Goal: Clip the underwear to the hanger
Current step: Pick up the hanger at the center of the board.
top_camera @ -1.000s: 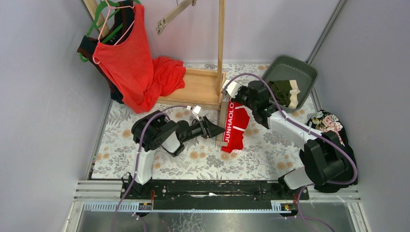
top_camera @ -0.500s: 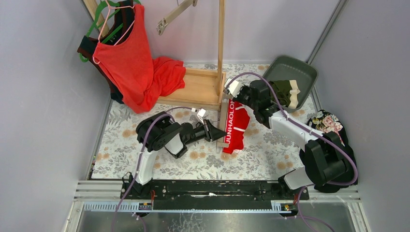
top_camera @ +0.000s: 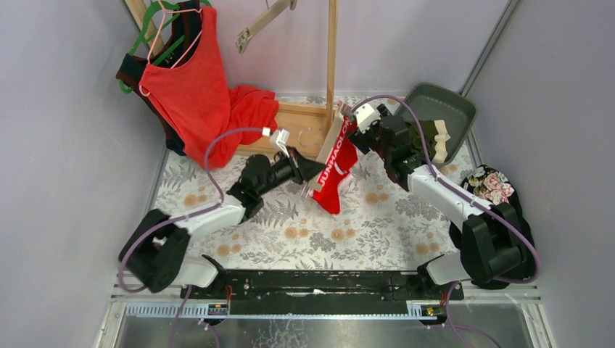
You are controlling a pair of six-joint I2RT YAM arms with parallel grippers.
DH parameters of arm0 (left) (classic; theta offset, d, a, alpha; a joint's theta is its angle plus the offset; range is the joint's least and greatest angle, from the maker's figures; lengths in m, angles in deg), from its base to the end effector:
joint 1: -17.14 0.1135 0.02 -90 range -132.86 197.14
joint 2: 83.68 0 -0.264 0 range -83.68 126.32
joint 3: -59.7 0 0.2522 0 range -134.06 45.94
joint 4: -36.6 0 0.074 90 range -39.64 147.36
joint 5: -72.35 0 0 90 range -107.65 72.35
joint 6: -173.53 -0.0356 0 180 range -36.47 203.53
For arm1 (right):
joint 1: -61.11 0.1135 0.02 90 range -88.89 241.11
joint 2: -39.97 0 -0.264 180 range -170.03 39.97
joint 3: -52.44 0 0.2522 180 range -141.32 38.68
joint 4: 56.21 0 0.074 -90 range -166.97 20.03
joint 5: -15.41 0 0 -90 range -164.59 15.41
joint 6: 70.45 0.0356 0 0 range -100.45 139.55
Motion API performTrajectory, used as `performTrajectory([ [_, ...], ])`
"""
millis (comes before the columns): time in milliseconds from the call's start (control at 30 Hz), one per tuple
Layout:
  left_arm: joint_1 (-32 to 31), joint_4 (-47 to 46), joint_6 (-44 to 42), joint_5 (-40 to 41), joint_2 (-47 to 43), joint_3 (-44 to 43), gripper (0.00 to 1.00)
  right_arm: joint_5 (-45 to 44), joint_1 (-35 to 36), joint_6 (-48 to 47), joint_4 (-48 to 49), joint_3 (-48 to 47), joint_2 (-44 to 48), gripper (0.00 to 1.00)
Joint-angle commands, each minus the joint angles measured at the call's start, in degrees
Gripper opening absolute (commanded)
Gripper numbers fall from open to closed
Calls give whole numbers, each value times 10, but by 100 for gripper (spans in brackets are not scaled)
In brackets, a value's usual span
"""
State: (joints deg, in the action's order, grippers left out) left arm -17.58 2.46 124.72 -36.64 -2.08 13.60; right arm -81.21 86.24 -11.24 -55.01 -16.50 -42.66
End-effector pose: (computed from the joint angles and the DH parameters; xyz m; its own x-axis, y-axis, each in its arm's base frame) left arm 0.2354 -0.1772 0.2257 -0.5454 -0.3796 -0.7472 0.5937 0.4543 -0.6642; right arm 0.3077 0.1398 0.2920 -0.0044 -0.5637 -0.8260 -0.3751 0.7666 -0.5212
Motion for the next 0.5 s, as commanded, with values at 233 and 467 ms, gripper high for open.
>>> performTrajectory([
  [233, 7, 603, -183, 130, -92, -303, 0, -119, -9, 121, 5, -35, 116, 99],
  [467, 6, 816, -192, 224, -114, -443, 0, -149, -27, 204, -87, -89, 121, 99],
])
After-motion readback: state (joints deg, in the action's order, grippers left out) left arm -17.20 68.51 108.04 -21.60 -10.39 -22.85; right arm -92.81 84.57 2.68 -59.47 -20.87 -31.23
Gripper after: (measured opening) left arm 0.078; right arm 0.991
